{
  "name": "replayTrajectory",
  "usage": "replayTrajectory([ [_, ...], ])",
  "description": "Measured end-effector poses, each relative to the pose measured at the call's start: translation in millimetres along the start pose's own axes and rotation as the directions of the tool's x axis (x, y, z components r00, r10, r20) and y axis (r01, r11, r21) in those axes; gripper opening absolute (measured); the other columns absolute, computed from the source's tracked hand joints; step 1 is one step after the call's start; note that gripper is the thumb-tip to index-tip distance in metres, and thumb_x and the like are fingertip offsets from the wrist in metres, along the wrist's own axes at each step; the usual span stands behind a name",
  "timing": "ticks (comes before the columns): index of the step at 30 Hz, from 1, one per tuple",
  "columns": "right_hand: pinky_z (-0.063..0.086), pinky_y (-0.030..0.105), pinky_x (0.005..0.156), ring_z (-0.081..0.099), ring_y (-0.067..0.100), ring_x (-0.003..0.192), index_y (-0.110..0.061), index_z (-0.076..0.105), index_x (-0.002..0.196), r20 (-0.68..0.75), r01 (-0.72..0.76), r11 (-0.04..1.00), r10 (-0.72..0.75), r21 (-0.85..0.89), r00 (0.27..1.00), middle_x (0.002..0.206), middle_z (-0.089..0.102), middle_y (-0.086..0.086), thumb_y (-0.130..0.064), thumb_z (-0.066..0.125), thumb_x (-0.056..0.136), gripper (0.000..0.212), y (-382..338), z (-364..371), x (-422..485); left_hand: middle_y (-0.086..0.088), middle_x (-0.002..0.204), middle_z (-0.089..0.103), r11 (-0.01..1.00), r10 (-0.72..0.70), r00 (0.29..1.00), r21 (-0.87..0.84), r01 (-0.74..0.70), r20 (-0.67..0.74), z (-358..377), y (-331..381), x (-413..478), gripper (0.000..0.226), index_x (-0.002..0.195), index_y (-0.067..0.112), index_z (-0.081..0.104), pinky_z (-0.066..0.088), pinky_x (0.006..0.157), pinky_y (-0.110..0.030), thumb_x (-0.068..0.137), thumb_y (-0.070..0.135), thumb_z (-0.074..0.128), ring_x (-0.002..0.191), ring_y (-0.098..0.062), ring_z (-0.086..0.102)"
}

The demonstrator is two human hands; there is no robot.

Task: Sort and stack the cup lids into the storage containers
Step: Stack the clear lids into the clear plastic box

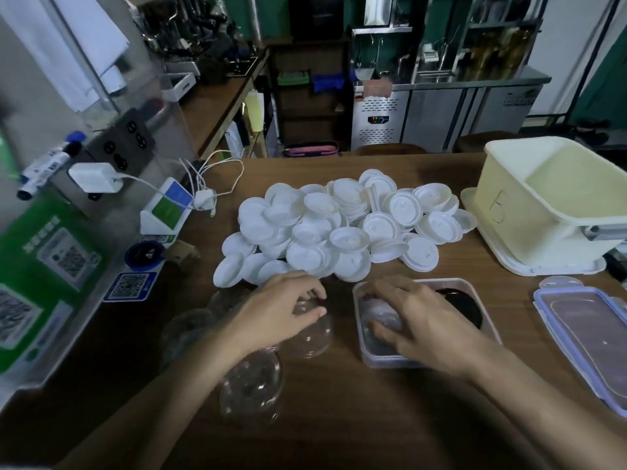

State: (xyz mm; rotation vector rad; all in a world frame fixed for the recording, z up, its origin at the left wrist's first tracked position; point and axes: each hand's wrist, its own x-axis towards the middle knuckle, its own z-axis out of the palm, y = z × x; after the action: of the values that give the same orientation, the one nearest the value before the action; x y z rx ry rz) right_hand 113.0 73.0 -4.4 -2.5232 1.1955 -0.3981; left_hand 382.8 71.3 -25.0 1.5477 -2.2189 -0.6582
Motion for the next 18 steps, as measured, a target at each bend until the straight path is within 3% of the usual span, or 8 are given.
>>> replayTrajectory([
  [5, 0.053, 0.035, 0.094, 0.058, 0.01, 0.116, -0.035, 0.054, 0.131, 0.028, 0.03, 0.999, -0.031, 0.025, 0.999, 0.127, 0.058, -0.014, -0.038, 0.071, 0.09, 0.045, -34, 30, 27, 0.02, 0.105, 0.064, 0.997, -0.064, 0.998, 0.052, 0.065, -0.019, -25, -46, -43, 0.022, 0.107, 0.034, 0.071, 0.054, 0.091, -0.034, 0.088, 0.043, 0.078, 0.102, 0.002, 0.061],
  [11, 0.048, 0.029, 0.097, 0.057, 0.017, 0.119, -0.03, 0.051, 0.137, 0.118, -0.098, 0.995, 0.101, -0.031, 0.988, 0.133, 0.05, -0.008, -0.046, 0.078, 0.081, 0.064, -56, 71, 52, 0.031, 0.127, 0.052, 0.998, -0.047, 0.991, 0.058, 0.04, 0.127, -35, -70, -85, 0.061, 0.125, 0.044, 0.062, 0.047, 0.105, -0.03, 0.074, 0.073, 0.077, 0.123, 0.006, 0.049],
  [14, 0.045, 0.033, 0.108, 0.05, 0.024, 0.13, -0.029, 0.046, 0.144, 0.16, -0.167, 0.984, 0.175, -0.062, 0.971, 0.146, 0.042, -0.002, -0.051, 0.078, 0.079, 0.075, -65, 90, 59, 0.032, 0.131, 0.045, 0.998, 0.001, 0.979, 0.061, -0.014, 0.205, -32, -75, -101, 0.075, 0.133, 0.047, 0.056, 0.04, 0.106, -0.022, 0.068, 0.07, 0.084, 0.125, 0.01, 0.042],
  [18, 0.036, 0.034, 0.115, 0.039, 0.028, 0.14, -0.03, 0.044, 0.145, 0.162, -0.252, 0.966, 0.257, -0.052, 0.953, 0.16, 0.03, -0.003, -0.054, 0.078, 0.08, 0.077, -74, 106, 64, 0.027, 0.131, 0.039, 0.98, 0.077, 0.973, 0.161, -0.113, 0.216, -26, -85, -110, 0.081, 0.139, 0.048, 0.049, 0.036, 0.104, -0.022, 0.069, 0.07, 0.083, 0.124, 0.003, 0.043],
])
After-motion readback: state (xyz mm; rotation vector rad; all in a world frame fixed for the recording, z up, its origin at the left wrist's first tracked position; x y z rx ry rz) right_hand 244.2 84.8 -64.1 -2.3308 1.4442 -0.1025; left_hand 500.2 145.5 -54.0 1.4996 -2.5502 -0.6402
